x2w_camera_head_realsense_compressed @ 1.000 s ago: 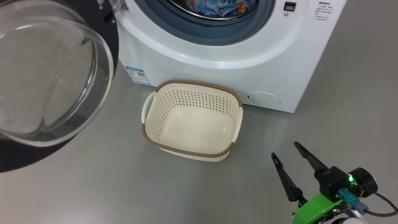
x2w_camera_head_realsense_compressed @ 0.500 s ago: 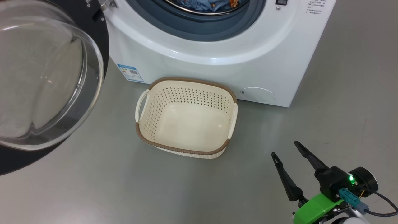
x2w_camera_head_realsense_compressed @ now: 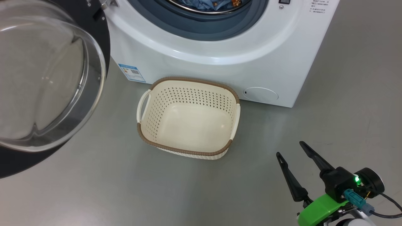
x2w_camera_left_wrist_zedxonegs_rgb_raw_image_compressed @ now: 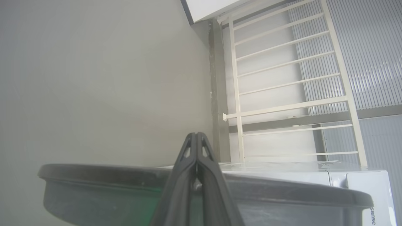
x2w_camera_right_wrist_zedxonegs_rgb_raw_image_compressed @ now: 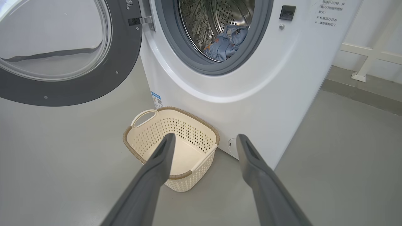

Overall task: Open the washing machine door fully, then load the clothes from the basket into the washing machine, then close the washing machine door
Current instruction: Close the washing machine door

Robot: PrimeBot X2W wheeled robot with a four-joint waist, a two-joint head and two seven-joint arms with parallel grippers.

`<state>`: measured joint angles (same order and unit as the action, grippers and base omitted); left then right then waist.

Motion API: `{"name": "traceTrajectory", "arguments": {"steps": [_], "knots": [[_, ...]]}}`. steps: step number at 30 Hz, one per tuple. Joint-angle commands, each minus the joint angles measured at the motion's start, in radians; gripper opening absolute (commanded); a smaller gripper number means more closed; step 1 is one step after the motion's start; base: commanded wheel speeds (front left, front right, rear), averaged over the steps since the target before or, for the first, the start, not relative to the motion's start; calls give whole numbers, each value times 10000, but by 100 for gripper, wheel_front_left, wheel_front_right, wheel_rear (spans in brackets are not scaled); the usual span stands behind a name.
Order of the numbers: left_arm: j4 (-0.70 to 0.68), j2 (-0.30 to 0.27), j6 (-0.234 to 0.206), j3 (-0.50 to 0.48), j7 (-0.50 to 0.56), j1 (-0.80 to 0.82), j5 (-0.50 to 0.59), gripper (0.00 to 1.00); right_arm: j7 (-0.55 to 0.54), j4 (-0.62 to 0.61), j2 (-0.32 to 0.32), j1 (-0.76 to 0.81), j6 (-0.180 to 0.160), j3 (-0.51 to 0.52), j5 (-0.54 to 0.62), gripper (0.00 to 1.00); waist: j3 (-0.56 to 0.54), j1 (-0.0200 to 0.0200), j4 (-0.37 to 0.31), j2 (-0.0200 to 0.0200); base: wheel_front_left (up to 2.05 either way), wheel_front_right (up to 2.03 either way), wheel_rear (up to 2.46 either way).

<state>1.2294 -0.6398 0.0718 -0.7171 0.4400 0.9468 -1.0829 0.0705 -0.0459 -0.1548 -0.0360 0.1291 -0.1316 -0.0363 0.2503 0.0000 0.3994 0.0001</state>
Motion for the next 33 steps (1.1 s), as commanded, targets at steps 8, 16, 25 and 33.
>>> {"name": "traceTrajectory", "arguments": {"steps": [8,16,25,33], "knots": [[-210,-376,372,277,1326,75,-65,0,93,-142,134,-158,16,-203,76,100,-86,0,79,-1,0,0,0],[-473,-222,521,523,2295,-102,-145,0,215,8,265,-189,16,-185,71,100,-226,0,115,-1,0,0,0],[-1385,-8,583,463,3686,-774,-720,0,452,335,466,-154,16,-137,36,100,-551,0,169,-1,0,0,0],[-2595,361,587,341,5092,-1527,-1393,0,595,542,586,-146,16,-109,14,100,-809,0,249,-1,0,0,0]]}}
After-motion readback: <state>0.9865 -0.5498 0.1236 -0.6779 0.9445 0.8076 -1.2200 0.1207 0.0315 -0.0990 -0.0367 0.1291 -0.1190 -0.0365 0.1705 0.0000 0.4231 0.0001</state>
